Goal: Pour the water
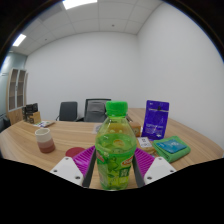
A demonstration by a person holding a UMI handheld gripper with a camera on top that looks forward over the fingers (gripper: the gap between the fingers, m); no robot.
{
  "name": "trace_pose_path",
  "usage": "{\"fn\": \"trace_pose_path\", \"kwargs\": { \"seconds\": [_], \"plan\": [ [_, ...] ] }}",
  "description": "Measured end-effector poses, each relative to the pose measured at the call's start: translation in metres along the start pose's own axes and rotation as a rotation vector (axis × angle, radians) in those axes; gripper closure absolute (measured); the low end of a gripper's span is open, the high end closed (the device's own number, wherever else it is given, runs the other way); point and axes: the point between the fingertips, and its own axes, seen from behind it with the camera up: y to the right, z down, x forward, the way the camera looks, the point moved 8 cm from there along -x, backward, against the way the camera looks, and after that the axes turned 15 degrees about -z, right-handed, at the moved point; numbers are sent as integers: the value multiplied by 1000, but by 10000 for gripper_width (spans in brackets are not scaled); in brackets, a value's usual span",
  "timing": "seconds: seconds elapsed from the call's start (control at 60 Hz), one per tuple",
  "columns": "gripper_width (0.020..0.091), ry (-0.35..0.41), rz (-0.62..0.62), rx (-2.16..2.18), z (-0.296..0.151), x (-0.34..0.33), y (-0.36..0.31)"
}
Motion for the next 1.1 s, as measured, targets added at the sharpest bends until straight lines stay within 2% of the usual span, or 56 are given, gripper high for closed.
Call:
{"fn": "trace_pose_path", "kwargs": {
  "seconds": [0.05,0.183,0.317,0.517,0.65,0.917,1.1],
  "plan": [
    [558,-2,17,-16,3,2,3],
    [599,16,22,-20,0,2,-3],
    [766,20,42,-11,0,6,3],
    [768,-23,77,-76,-1,7,-4],
    [767,-121,83,-272,-16,14,-21],
    [765,-407,-2,-851,-60,76,-81],
    [766,-495,-39,-1285,-73,118,-123]
  ]
}}
